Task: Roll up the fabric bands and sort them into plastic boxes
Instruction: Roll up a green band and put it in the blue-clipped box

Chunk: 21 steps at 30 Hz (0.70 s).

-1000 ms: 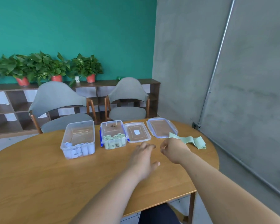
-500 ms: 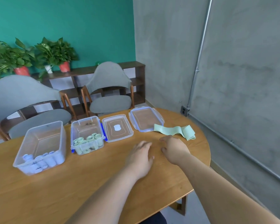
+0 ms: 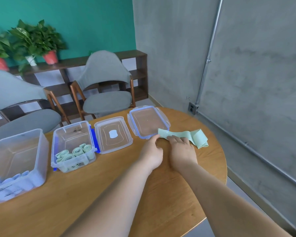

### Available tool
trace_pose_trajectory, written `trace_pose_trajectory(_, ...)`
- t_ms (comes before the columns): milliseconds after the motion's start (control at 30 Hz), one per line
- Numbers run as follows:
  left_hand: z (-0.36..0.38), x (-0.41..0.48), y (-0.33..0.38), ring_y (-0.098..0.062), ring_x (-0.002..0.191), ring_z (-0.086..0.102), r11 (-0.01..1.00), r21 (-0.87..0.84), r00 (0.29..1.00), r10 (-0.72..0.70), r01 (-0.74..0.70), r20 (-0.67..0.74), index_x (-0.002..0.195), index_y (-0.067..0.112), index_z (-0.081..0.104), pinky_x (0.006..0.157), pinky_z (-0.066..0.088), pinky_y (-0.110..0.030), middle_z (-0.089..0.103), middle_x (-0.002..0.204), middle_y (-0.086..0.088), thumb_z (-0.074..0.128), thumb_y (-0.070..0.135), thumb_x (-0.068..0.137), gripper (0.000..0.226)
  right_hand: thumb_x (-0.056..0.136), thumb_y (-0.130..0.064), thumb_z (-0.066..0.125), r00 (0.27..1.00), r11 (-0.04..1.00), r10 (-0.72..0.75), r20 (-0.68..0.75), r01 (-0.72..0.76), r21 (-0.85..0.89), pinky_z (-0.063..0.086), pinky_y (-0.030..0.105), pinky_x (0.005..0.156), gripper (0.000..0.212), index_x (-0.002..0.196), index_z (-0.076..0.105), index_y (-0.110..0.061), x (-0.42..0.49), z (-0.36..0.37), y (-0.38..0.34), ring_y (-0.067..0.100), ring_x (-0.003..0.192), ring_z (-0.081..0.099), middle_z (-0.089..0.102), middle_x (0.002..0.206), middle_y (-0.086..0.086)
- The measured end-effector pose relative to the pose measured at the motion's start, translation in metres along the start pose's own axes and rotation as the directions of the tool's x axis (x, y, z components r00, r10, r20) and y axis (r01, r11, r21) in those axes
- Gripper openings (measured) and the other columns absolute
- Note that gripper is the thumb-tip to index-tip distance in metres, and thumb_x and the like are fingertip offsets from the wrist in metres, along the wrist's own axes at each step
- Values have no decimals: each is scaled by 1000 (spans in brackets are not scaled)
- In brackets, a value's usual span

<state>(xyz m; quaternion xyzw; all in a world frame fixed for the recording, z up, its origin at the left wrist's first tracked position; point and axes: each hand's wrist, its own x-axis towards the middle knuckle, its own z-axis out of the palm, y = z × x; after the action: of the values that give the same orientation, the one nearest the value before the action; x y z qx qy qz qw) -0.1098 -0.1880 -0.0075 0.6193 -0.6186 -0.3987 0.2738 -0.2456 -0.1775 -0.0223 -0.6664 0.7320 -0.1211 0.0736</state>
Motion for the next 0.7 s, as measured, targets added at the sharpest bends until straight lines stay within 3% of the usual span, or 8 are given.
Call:
trace_pose_trajectory(67,5,10,2,-10,115,64,984,-173,997,-61,51,-50,153,36,45,89,56,-28,54,150,8,48,8,102,58,91,-7,42,998,999,37,-46,-36,34,37,36,109,65,153,41,-26,4,2,0,22,137,38,56,146,-8)
trace_pose_trajectory(167,15,19,3,-7,89,76,905,-413,985,-151,105,-81,142,29,53,91,62,-37,65,133,8,52,6,102,46,96,-12,43,993,998,66,-94,-64,26,39,37,103,49,142,53,-25,9,2,1,24,128,44,63,133,-5)
trace_pose_trajectory(267,22,25,6,-5,77,77,851,-511,969,-214,125,-120,130,26,59,84,62,-35,74,113,12,60,10,100,34,98,-17,44,990,998,70,-121,-69,15,39,37,98,42,136,59,-27,14,5,3,23,122,46,65,126,-7)
trace_pose_trajectory(367,26,28,11,-6,71,76,816,-558,941,-292,152,-172,118,25,63,65,54,-22,77,93,13,67,12,96,26,98,-20,47,986,998,57,-154,-54,28,39,38,95,42,135,63,-30,16,10,6,23,119,48,66,123,-9)
trace_pose_trajectory(467,26,33,16,-7,66,75,816,-546,912,-353,191,-209,109,26,66,58,51,-22,75,82,12,74,18,93,19,96,-20,48,977,997,63,-201,-53,53,40,38,94,43,134,66,-30,15,15,8,22,116,50,67,123,-11)
trace_pose_trajectory(600,28,47,16,-16,79,76,845,-477,888,-392,244,-241,111,27,73,78,64,-35,76,86,9,78,28,91,21,95,-18,48,973,997,61,-221,-47,67,40,38,93,45,134,66,-30,13,16,9,21,114,50,68,123,-11)
trace_pose_trajectory(700,26,54,15,-22,77,75,870,-404,870,-410,283,-274,100,29,75,78,65,-40,77,83,2,79,33,90,12,95,-18,48,974,998,57,-220,-48,48,41,37,93,45,135,66,-31,15,14,8,21,114,50,69,123,-11)
